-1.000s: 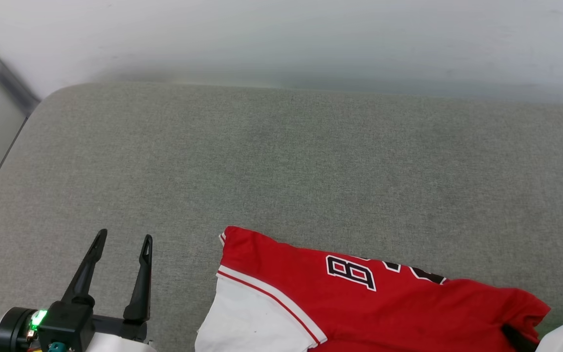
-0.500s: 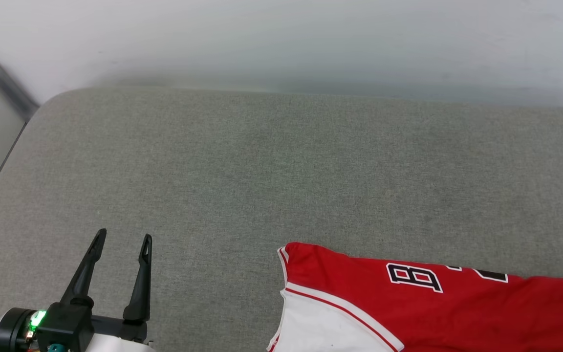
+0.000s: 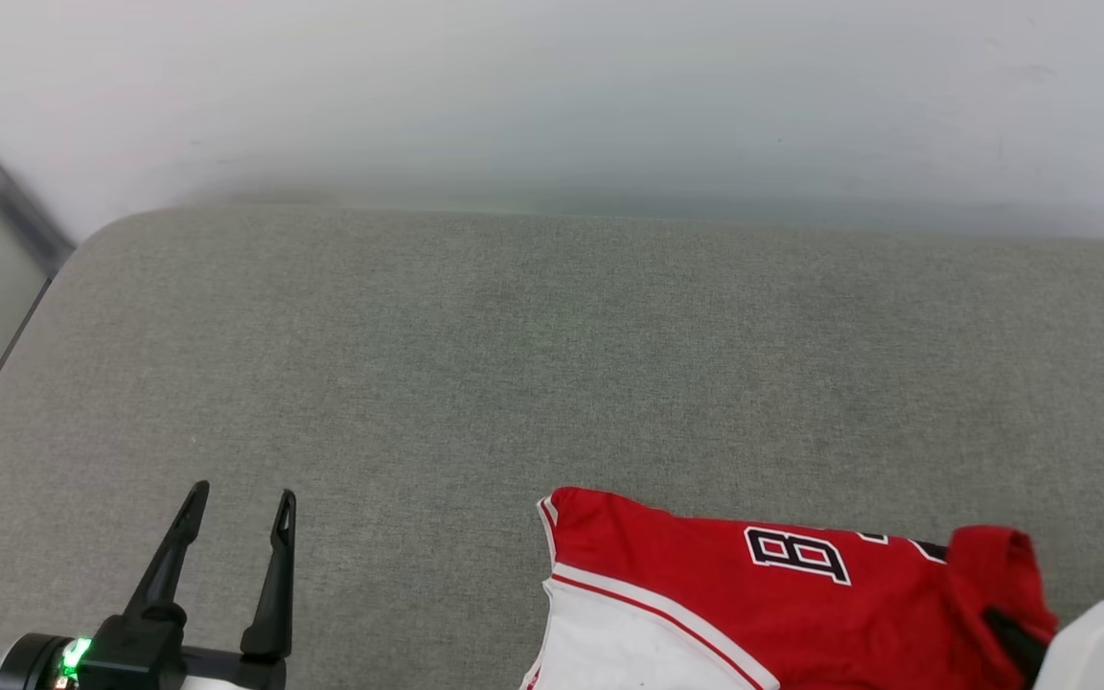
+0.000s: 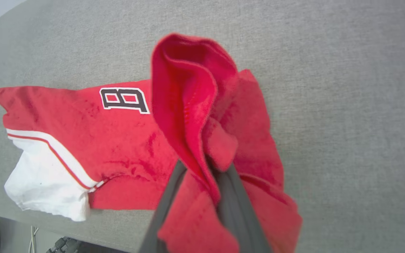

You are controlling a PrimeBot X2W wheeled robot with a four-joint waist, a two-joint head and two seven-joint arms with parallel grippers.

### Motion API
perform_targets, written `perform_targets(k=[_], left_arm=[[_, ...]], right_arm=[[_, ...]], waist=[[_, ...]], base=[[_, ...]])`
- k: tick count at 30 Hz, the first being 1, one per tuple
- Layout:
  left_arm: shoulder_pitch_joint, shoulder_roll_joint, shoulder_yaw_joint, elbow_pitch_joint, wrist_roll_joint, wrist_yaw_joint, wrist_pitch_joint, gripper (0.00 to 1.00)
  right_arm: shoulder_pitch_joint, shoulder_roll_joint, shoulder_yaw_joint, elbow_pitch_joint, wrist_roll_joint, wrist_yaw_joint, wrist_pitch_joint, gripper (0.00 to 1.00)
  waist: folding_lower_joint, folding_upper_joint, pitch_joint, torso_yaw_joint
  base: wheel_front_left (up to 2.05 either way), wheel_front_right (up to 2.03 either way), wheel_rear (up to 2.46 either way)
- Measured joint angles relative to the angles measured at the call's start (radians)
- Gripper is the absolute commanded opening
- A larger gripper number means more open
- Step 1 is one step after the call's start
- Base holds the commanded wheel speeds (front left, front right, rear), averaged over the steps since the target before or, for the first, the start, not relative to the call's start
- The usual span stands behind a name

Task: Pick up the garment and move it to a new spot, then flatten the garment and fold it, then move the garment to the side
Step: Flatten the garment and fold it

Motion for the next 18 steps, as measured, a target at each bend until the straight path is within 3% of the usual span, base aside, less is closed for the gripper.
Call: perform_targets(k=[8, 12, 18], left_arm=[[0.002, -0.019, -0.007, 0.012, 0.005, -0.008, 0.000, 1.00], [0.001, -0.025, -0.008, 0.018, 0.008, -0.015, 0.000, 1.00], [0.000, -0.027, -0.015, 0.032, 0.008, -0.022, 0.000, 1.00]], right_arm=[[0.023, 0.060, 0.139, -0.107, 0.057, 0.000, 0.095, 0.00], [0.023, 0.062, 0.226, -0.061, 0.224, 0.000, 0.058, 0.00], [-0.010, 0.063, 0.347, 0.034, 0.322, 0.000, -0.047, 0.00]], waist=[[0.0000, 0.0000, -0.003, 0.014], [0.0000, 0.0000, -0.002, 0.029], [-0.0001, 0.0000, -0.002, 0.057]], base=[[0.00, 0.00, 0.00], [0.00, 0.00, 0.00], [0.00, 0.00, 0.00]])
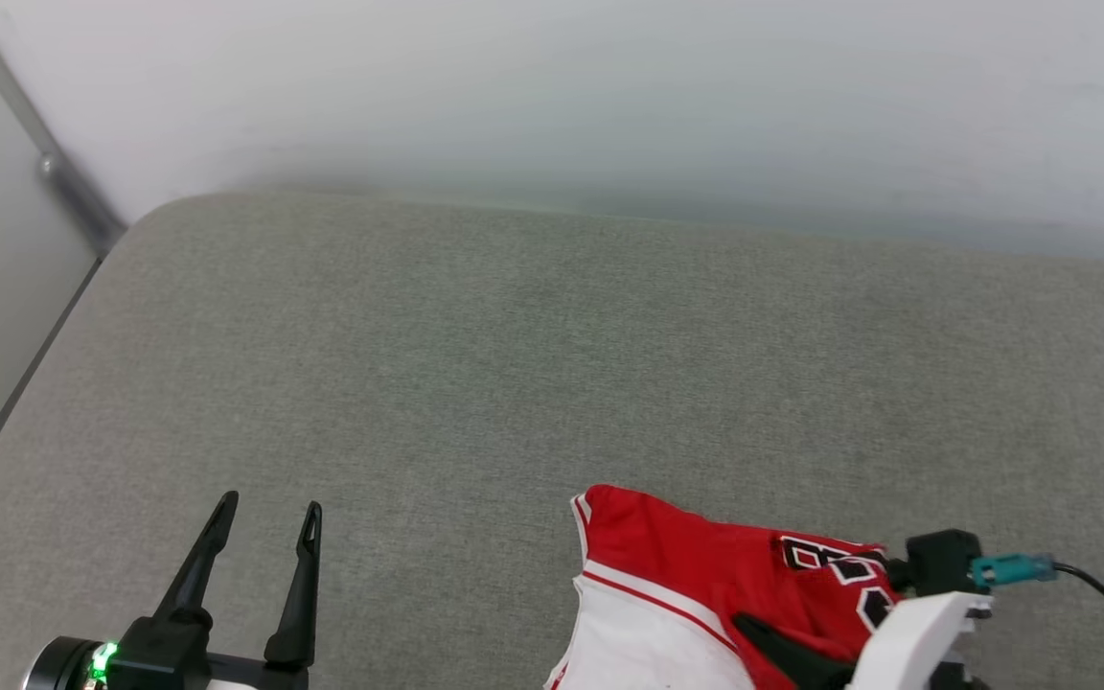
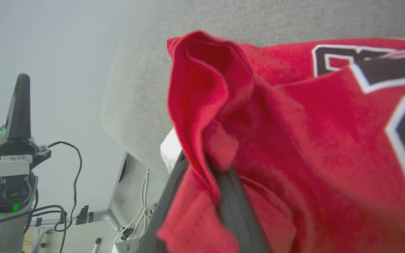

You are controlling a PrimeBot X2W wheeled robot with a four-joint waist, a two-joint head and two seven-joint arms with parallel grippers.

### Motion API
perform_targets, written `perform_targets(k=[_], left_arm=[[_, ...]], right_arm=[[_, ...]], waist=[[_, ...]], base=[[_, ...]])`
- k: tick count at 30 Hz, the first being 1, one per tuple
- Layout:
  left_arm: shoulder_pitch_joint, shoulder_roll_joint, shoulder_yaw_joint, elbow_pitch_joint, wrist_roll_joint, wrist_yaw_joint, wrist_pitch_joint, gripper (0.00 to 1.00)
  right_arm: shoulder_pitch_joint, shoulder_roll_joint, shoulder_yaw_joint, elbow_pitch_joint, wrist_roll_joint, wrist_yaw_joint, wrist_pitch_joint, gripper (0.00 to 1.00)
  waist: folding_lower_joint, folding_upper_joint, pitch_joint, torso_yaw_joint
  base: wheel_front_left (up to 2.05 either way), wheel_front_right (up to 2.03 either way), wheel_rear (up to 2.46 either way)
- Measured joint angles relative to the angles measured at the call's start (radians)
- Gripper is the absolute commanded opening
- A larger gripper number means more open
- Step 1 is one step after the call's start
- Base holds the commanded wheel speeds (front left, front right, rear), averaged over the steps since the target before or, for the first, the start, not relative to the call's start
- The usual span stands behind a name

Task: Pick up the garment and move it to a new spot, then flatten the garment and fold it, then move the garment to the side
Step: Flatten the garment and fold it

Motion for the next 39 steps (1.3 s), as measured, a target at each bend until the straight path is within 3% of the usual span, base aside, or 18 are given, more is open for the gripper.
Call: perform_targets(k=[12, 13, 14, 15, 22, 28, 30, 33, 36, 39], left_arm=[[-0.001, -0.006, -0.016, 0.021, 0.003, -0.011, 0.000, 1.00], [0.000, -0.006, -0.015, 0.021, 0.003, -0.011, 0.000, 1.00], [0.000, -0.005, -0.014, 0.022, 0.003, -0.012, 0.000, 1.00], [0.002, -0.005, -0.013, 0.022, 0.002, -0.012, 0.000, 1.00], [0.010, -0.003, 0.003, 0.021, 0.003, -0.012, 0.000, 1.00], [0.012, -0.004, 0.008, 0.017, 0.004, -0.011, 0.000, 1.00], [0.013, -0.007, 0.009, 0.015, 0.005, -0.011, 0.000, 1.00], [0.013, -0.011, 0.011, 0.009, 0.005, -0.011, 0.000, 1.00], [0.012, -0.018, 0.009, 0.003, 0.007, -0.011, 0.000, 1.00], [0.004, -0.024, 0.006, 0.003, 0.011, -0.011, 0.000, 1.00]], right_arm=[[-0.200, 0.001, 0.164, 0.368, 0.151, 0.000, -0.248, 0.00], [-0.214, 0.001, 0.179, 0.396, 0.165, 0.000, -0.262, 0.05], [-0.224, 0.001, 0.196, 0.414, 0.175, 0.000, -0.275, 0.60], [-0.235, 0.000, 0.214, 0.431, 0.189, 0.000, -0.288, 1.00], [-0.288, 0.002, 0.346, 0.449, 0.311, 0.000, -0.339, 1.00], [-0.332, 0.002, 0.340, 0.436, 0.262, 0.000, -0.351, 1.00], [-0.348, 0.002, 0.298, 0.430, 0.181, 0.000, -0.351, 1.00], [-0.379, -0.004, 0.225, 0.383, -0.069, 0.000, -0.356, 1.00], [-0.408, -0.071, 0.198, 0.271, -0.342, 0.000, -0.403, 1.00], [-0.396, -0.137, 0.128, 0.214, -0.485, 0.000, -0.452, 1.00]], waist=[[0.0001, 0.0000, -0.024, 0.058], [0.0001, 0.0000, -0.026, 0.060], [0.0000, 0.0000, -0.029, 0.062], [0.0000, 0.0000, -0.031, 0.063], [0.0000, 0.0000, -0.040, 0.048], [0.0001, 0.0000, -0.045, 0.014], [0.0000, 0.0000, -0.047, 0.000], [0.0001, 0.0000, -0.047, -0.023], [0.0000, 0.0000, -0.044, -0.046], [0.0000, 0.0000, -0.036, -0.068]], base=[[0.00, 0.00, 0.00], [0.00, 0.00, 0.00], [0.00, 0.00, 0.00], [0.00, 0.00, 0.00], [0.00, 0.00, 0.00], [0.00, 0.00, 0.00], [0.00, 0.00, 0.00], [0.00, 0.00, 0.00], [0.00, 0.00, 0.00], [0.00, 0.00, 0.00]])
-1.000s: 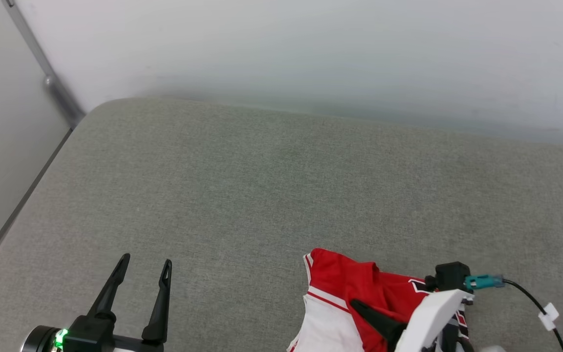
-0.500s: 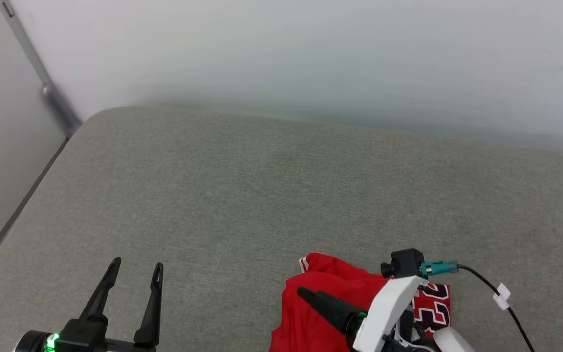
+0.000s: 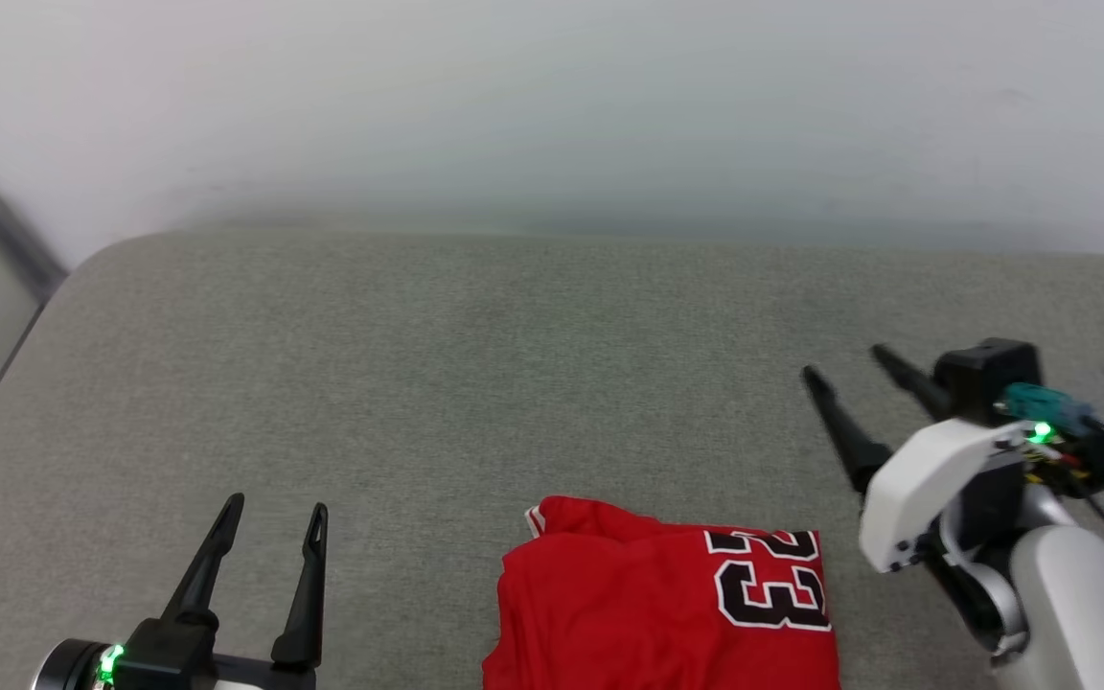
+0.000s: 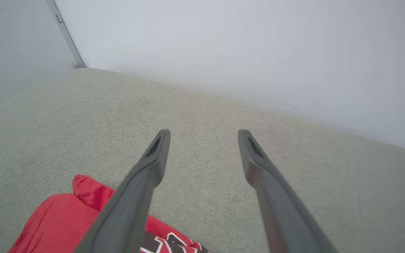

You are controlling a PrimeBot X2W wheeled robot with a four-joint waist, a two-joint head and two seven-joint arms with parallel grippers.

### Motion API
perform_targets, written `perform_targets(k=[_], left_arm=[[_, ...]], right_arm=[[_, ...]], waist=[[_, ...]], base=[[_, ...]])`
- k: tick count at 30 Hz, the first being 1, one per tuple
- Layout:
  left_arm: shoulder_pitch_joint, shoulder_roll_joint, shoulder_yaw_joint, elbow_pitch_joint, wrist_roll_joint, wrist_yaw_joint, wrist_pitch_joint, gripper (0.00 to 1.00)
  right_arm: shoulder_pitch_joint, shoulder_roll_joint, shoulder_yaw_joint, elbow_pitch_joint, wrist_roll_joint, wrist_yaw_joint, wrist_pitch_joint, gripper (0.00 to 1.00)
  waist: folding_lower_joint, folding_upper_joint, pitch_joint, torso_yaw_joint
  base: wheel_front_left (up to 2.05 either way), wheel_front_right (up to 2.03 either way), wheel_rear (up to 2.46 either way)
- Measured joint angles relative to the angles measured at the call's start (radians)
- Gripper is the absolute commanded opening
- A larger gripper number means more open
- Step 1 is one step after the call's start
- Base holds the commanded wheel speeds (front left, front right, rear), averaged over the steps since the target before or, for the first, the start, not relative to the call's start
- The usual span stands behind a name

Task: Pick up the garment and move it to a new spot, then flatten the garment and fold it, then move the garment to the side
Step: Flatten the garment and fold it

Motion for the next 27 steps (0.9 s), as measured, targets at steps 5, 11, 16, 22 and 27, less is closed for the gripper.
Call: perform_targets(k=[5, 11, 16, 22, 27], left_arm=[[-0.011, -0.009, -0.002, -0.007, 0.001, 0.000, 0.000, 1.00], [-0.024, -0.025, 0.001, -0.022, -0.013, -0.002, 0.000, 1.00], [-0.024, -0.033, 0.000, -0.035, -0.023, -0.007, 0.000, 1.00], [-0.023, -0.044, -0.010, -0.044, -0.031, -0.009, 0.000, 1.00], [-0.019, -0.052, -0.019, -0.043, -0.032, -0.011, 0.000, 1.00]], right_arm=[[0.044, -0.045, -0.116, -0.085, -0.103, 0.000, -0.074, 1.00], [0.158, -0.027, -0.261, -0.185, -0.134, 0.000, -0.189, 1.00], [0.266, 0.028, -0.327, -0.249, -0.153, 0.000, -0.258, 1.00], [0.347, 0.082, -0.346, -0.284, -0.161, 0.000, -0.300, 1.00], [0.369, 0.106, -0.337, -0.284, -0.165, 0.000, -0.308, 1.00]], waist=[[0.0000, 0.0000, 0.013, -0.033], [0.0000, 0.0000, 0.028, -0.057], [0.0000, 0.0000, 0.035, -0.063], [0.0000, 0.0000, 0.041, -0.060], [0.0000, 0.0000, 0.038, -0.056]], base=[[0.00, 0.00, 0.00], [0.00, 0.00, 0.00], [0.00, 0.00, 0.00], [0.00, 0.00, 0.00], [0.00, 0.00, 0.00]])
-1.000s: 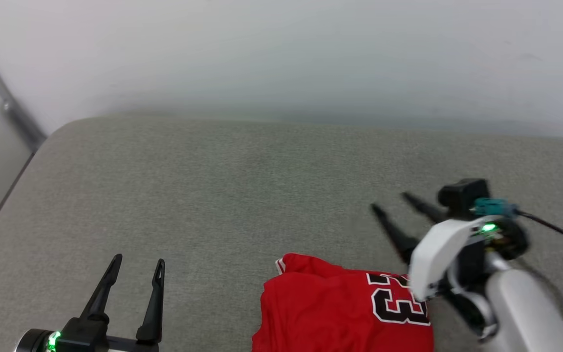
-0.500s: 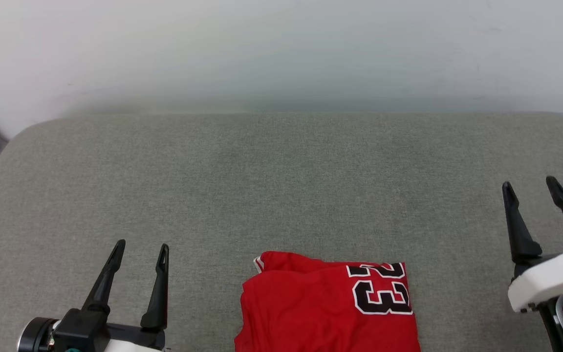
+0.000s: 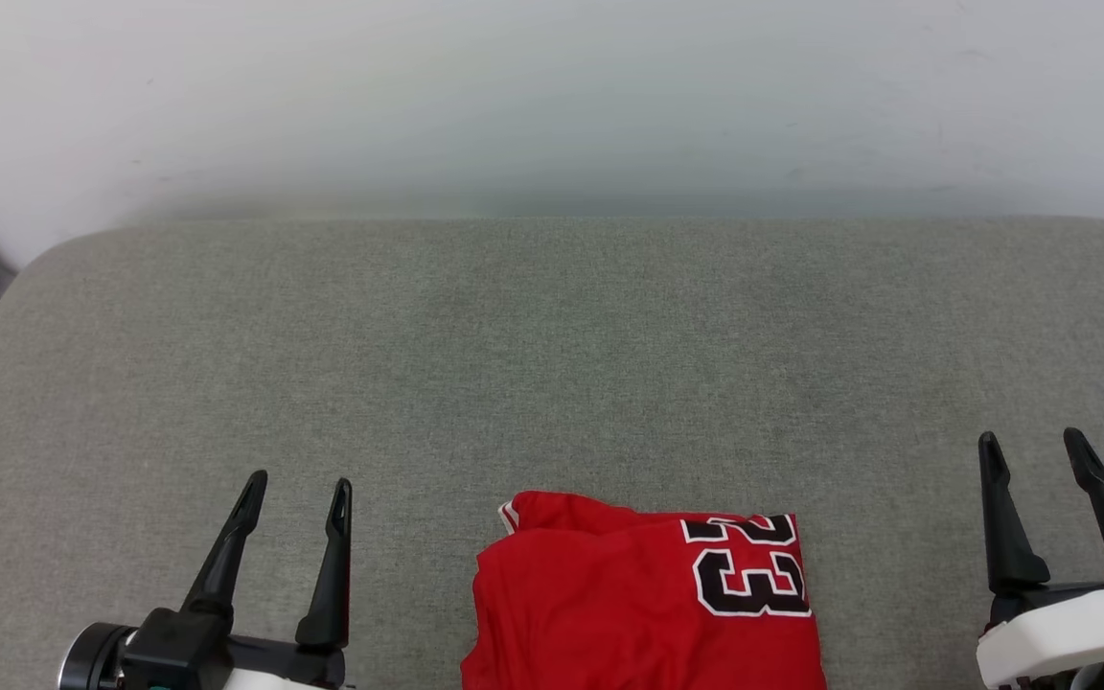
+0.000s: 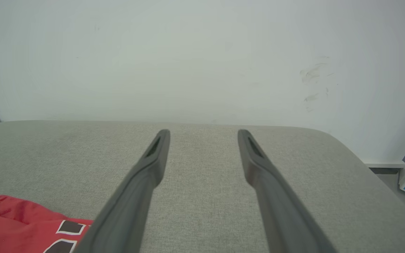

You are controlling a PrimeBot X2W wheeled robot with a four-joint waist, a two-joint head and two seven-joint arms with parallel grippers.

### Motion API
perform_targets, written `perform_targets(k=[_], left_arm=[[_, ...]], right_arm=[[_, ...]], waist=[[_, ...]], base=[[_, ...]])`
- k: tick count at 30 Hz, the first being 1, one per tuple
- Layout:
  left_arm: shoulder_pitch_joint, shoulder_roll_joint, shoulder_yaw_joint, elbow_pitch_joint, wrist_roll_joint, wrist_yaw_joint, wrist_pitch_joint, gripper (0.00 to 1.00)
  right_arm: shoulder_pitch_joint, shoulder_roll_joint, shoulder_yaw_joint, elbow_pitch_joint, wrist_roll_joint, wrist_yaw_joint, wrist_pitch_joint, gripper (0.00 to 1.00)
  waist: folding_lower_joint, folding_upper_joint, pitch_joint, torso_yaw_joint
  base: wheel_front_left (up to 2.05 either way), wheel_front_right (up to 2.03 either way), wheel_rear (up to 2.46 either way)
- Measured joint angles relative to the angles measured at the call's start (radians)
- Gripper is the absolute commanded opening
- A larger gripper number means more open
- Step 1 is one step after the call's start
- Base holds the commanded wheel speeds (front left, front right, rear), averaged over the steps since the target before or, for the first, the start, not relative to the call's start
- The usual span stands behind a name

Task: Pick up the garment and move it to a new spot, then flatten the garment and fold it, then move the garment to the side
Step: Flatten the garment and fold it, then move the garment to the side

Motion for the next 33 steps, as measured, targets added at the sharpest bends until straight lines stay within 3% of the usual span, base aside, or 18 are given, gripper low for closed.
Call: perform_targets(k=[16, 20, 23, 28, 29, 33], left_arm=[[0.000, 0.002, -0.008, 0.006, 0.015, -0.004, 0.000, 1.00], [-0.001, 0.002, -0.012, 0.009, 0.016, -0.004, 0.000, 1.00], [-0.006, 0.003, -0.017, 0.012, 0.018, -0.004, 0.000, 1.00], [-0.023, 0.004, -0.021, 0.017, 0.018, -0.004, 0.000, 1.00], [-0.031, 0.007, -0.040, 0.024, 0.010, -0.004, 0.000, 1.00], [-0.060, 0.002, -0.044, 0.018, -0.022, -0.006, 0.000, 1.00]], right_arm=[[0.011, 0.019, 0.003, 0.004, 0.010, 0.000, 0.025, 1.00], [0.017, 0.018, 0.013, -0.013, 0.008, 0.000, 0.076, 1.00], [0.018, 0.016, 0.034, -0.022, 0.032, 0.000, 0.193, 1.00], [0.036, -0.007, 0.086, -0.054, 0.100, 0.000, 0.502, 1.00], [0.037, -0.007, 0.090, -0.074, 0.136, 0.000, 0.620, 1.00], [0.037, -0.006, 0.095, -0.102, 0.143, 0.000, 0.825, 1.00]], waist=[[0.0000, 0.0000, 0.003, 0.021], [0.0000, 0.0000, 0.012, 0.027], [0.0000, 0.0000, 0.023, 0.034], [0.0000, 0.0000, 0.050, 0.047], [0.0000, 0.0000, 0.063, 0.056], [0.0000, 0.0000, 0.089, 0.081]], base=[[0.00, 0.00, 0.00], [0.00, 0.00, 0.00], [0.00, 0.00, 0.00], [0.00, 0.00, 0.00], [0.00, 0.00, 0.00], [0.00, 0.00, 0.00]])
